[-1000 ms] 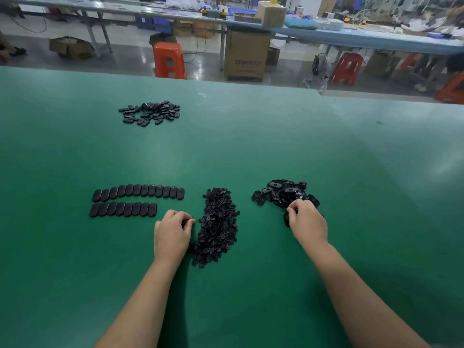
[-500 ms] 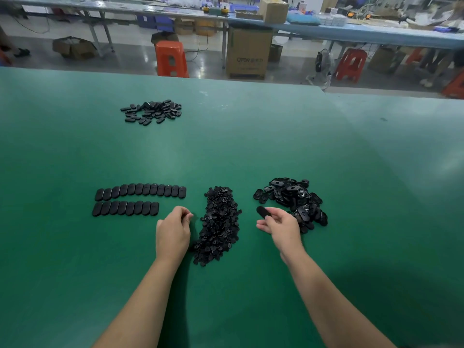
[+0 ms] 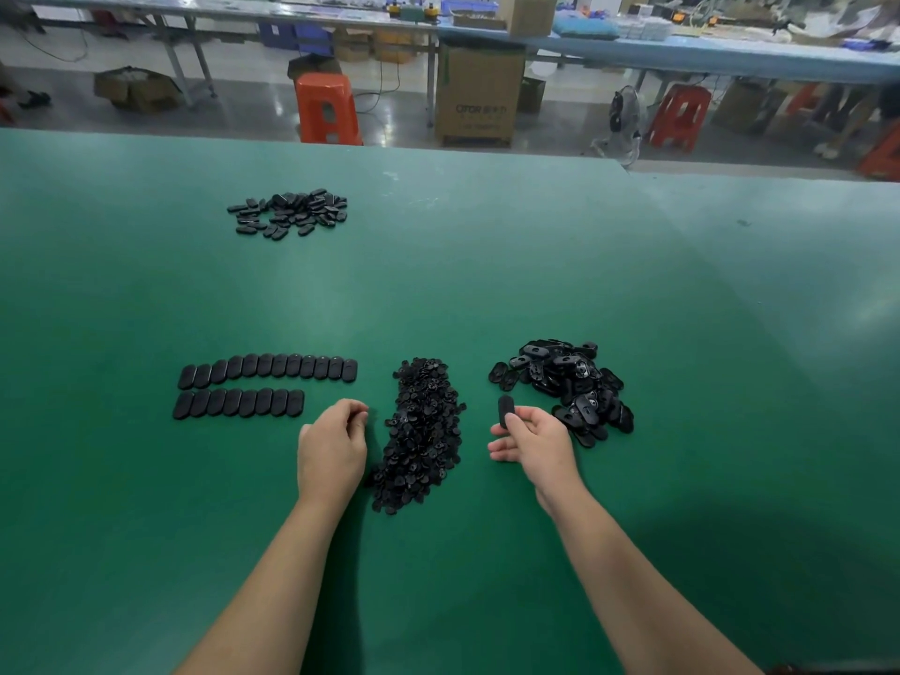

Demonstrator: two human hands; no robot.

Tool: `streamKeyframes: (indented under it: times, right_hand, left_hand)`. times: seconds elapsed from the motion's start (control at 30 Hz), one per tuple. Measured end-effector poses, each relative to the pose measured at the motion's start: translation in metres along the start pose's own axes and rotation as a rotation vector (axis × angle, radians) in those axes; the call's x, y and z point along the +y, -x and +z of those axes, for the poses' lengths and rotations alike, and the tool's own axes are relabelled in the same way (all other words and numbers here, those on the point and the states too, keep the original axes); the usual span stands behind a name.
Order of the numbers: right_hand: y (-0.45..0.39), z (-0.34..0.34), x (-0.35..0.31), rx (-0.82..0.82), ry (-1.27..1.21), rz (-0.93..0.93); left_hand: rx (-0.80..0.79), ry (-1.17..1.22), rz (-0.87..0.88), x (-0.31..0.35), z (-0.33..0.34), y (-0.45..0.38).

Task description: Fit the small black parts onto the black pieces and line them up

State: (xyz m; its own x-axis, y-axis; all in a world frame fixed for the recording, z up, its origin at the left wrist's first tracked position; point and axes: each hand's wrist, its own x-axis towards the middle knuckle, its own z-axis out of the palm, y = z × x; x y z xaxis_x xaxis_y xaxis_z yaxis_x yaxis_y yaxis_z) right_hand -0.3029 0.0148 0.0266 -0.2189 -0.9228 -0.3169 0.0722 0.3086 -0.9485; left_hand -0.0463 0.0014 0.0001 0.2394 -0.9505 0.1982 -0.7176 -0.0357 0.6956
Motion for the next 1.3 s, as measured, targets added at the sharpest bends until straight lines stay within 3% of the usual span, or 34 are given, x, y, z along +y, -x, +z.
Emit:
streamKeyframes:
  times: [0.3, 0.37, 0.47, 0.53, 0.63, 0.8, 1.03, 1.3]
  right_hand:
    - [-0.001, 0.001, 0.006, 0.043, 0.106, -0.087]
    - [-0.001, 0.002, 0.009, 0.070, 0.324, -0.180]
    - [-0.001, 0.001, 0.013, 0.137, 0.863, -0.407]
    - [-0.001, -0.004, 0.014, 0.161, 1.099, -0.431]
    - [-0.001, -0.012, 0.015, 0.152, 1.258, -0.384]
    - [0.000, -0.015, 0.009, 0.079, 1.275, -0.365]
    - [-0.017, -0.054, -0.023, 0.280, 1.322, -0.262]
    - [-0.028, -0.075, -0.030, 0.232, 1.360, -0.165]
  left_hand:
    - [0.001, -0.004, 0.012, -0.001, 0.000, -0.001]
    - [0.001, -0.002, 0.008, -0.001, 0.000, 0.000]
    - [0.000, -0.003, 0.005, -0.001, 0.000, 0.000]
    - [-0.002, -0.005, 0.002, -0.001, 0.000, -0.001]
    - [-0.006, -0.010, -0.005, 0.000, 0.001, -0.001]
    - [-0.001, -0.011, 0.000, 0.000, 0.001, -0.001]
    - [0.003, -0.015, 0.004, -0.001, 0.001, -0.001]
    - [0.012, -0.016, 0.009, 0.000, 0.000, -0.001]
